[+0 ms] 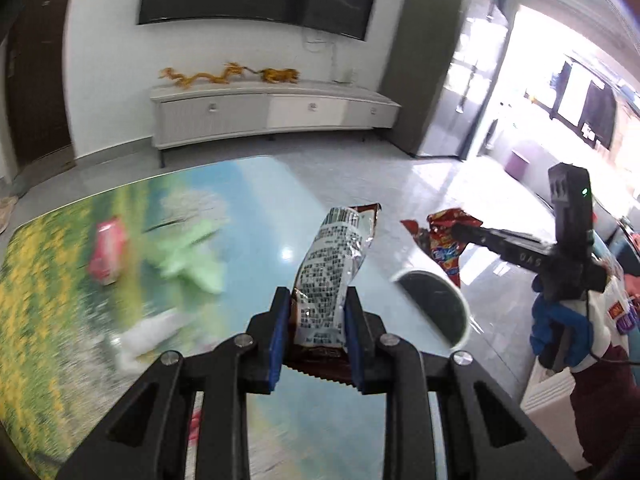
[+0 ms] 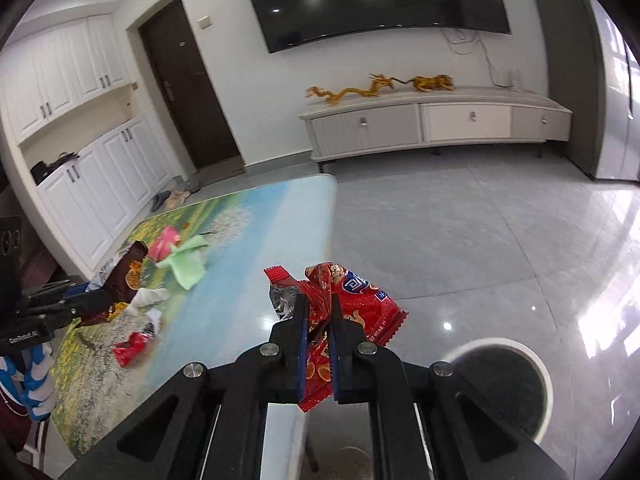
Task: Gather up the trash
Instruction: 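Carry both snack bags over the bin and open both grippers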
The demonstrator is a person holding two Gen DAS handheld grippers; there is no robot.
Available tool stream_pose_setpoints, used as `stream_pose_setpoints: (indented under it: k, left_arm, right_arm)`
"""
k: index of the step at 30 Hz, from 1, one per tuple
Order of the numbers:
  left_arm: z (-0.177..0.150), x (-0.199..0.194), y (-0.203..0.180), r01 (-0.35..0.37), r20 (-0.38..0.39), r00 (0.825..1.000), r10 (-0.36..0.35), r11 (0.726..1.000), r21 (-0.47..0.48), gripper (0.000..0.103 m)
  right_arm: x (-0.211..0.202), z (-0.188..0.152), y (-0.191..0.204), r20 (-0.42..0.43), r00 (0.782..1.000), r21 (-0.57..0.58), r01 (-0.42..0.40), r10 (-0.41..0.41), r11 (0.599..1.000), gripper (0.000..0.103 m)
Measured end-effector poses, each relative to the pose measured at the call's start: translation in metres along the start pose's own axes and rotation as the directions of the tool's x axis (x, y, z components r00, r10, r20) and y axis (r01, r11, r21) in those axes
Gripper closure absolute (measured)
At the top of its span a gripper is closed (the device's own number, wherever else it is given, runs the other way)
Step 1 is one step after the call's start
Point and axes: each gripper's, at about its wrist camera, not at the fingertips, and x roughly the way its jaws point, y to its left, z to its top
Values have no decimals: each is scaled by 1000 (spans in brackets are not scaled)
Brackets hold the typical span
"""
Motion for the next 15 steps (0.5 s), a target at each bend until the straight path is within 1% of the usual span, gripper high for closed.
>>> stream_pose_setpoints:
  k: [3, 6, 9, 13, 14, 15]
  left_arm:
    - [18, 39, -38, 70, -42, 997, -69, 997, 34, 77]
    - [32, 83, -77, 136, -95, 987, -131, 990, 41, 75]
    - [43, 121, -110, 185, -135, 975, -178, 982, 48, 75]
    - [52, 169, -148, 255, -186, 951, -247, 967, 18, 72]
    - [54, 181, -156, 278, -199, 942, -271, 961, 6, 70]
    - [55, 189, -164, 295, -211, 934, -289, 955, -1, 62]
  right_arm:
    - [-12, -15, -50, -16, 995, 74, 98, -97, 992, 94]
    - [-18, -29, -93, -41, 986, 131, 164, -160, 978, 94]
    - [-16, -38, -126, -65, 978, 168, 205, -196, 964, 92]
    - [-6, -48, -164, -94, 974, 235, 223, -206, 946, 92]
    - [-3, -51, -171, -102, 973, 248, 228, -209, 941, 91]
    - [-1, -54, -177, -110, 971, 258, 234, -212, 937, 90]
